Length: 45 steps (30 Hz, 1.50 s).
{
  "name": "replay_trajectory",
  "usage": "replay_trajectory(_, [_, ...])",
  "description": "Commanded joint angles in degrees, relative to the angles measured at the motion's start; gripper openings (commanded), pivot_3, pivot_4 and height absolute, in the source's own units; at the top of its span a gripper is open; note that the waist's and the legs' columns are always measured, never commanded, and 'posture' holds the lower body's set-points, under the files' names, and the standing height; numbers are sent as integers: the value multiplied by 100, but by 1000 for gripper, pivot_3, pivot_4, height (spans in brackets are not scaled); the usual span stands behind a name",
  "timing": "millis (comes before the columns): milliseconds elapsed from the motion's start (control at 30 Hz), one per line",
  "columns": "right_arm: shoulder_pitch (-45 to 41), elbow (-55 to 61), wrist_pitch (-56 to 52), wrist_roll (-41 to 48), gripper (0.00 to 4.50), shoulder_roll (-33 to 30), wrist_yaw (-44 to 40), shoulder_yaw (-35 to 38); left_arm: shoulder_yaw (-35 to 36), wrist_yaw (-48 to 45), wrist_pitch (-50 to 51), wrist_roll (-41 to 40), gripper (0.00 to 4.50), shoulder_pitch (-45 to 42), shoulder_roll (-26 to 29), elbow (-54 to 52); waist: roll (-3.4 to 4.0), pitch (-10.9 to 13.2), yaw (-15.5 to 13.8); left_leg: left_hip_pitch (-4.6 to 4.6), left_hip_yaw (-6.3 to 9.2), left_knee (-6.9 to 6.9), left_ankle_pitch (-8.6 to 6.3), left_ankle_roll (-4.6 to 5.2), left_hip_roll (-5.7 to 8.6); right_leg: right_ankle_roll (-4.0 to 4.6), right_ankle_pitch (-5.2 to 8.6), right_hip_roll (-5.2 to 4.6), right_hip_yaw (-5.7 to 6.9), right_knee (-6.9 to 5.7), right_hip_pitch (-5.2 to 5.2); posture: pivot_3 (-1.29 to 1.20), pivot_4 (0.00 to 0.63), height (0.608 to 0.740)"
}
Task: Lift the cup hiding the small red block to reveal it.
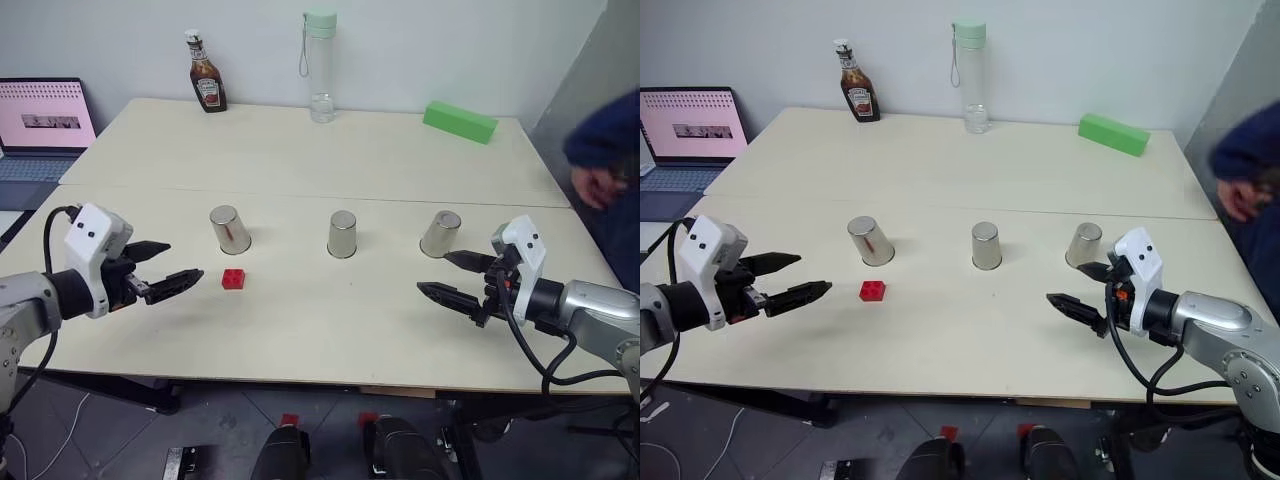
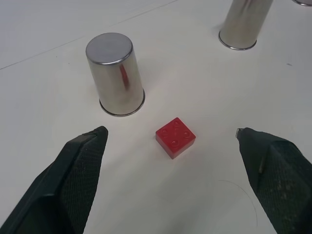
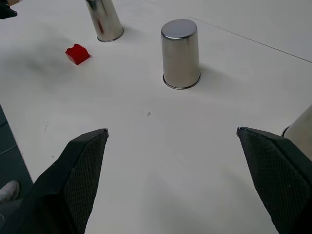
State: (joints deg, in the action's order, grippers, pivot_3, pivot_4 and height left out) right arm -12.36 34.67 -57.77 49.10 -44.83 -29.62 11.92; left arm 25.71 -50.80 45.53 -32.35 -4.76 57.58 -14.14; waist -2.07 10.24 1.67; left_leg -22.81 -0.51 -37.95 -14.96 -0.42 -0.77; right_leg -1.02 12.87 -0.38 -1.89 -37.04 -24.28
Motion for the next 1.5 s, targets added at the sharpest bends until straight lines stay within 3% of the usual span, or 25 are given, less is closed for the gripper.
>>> replay_trajectory(33, [-69, 186, 52, 109, 4500, 59, 102, 136, 46, -36, -90, 18, 4482, -72, 107, -55, 0, 0, 1, 0, 0, 0, 0, 0, 0, 0, 0, 0, 0, 0, 0, 0, 150, 740])
replay_trajectory(1500, [-385, -73, 156, -58, 4500, 84, -34, -39, -245, -152, -412, 227, 4482, -404, 112, 234, 0, 0, 0, 0, 0, 0, 0, 0, 0, -8, -5, 1, -1, -1, -1, 0, 150, 740])
